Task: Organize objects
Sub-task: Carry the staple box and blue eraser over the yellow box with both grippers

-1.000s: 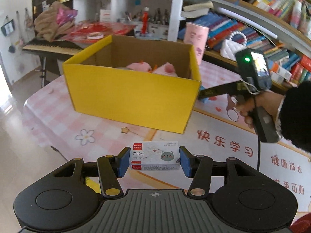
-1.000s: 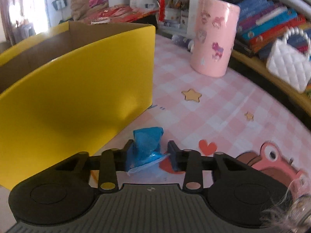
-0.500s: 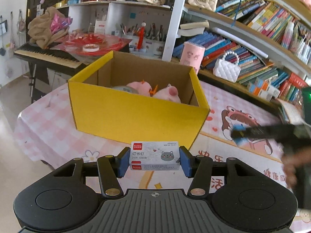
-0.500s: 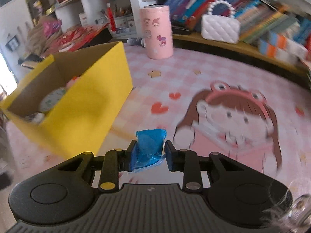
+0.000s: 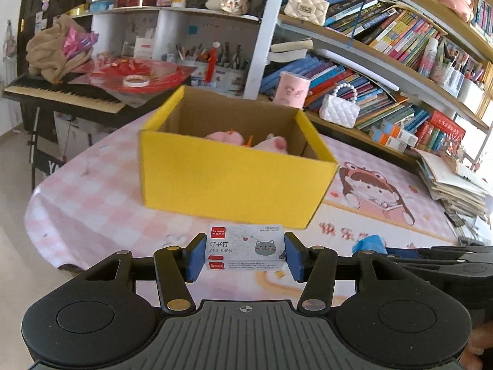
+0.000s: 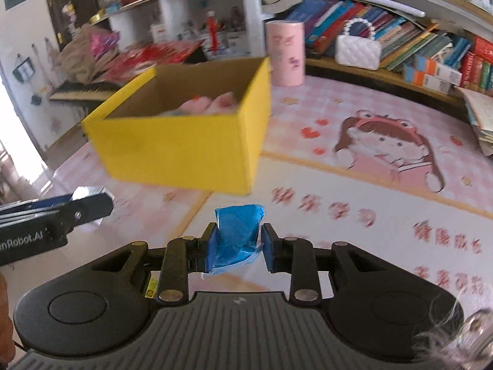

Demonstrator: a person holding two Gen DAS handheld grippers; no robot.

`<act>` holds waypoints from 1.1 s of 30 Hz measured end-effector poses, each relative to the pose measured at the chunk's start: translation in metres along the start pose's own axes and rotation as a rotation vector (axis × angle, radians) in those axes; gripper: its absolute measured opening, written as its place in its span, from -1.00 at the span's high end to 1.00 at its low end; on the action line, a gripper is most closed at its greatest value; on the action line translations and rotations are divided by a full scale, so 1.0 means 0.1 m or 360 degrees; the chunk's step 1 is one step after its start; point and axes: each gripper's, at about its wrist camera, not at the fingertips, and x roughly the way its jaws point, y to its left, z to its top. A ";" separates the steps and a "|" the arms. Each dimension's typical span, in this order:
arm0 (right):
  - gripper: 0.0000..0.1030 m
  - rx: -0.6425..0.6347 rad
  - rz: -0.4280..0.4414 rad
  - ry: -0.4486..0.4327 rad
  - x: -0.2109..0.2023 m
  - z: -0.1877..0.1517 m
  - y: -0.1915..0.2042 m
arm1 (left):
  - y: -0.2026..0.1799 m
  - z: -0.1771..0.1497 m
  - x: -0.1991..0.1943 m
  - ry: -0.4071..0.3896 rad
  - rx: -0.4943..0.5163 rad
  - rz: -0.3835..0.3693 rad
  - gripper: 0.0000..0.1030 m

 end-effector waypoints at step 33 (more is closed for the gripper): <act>0.46 -0.0058 -0.0072 -0.0045 -0.19 -0.09 0.73 | 0.55 0.10 -0.43 -0.0143 0.0079 -0.0053 0.00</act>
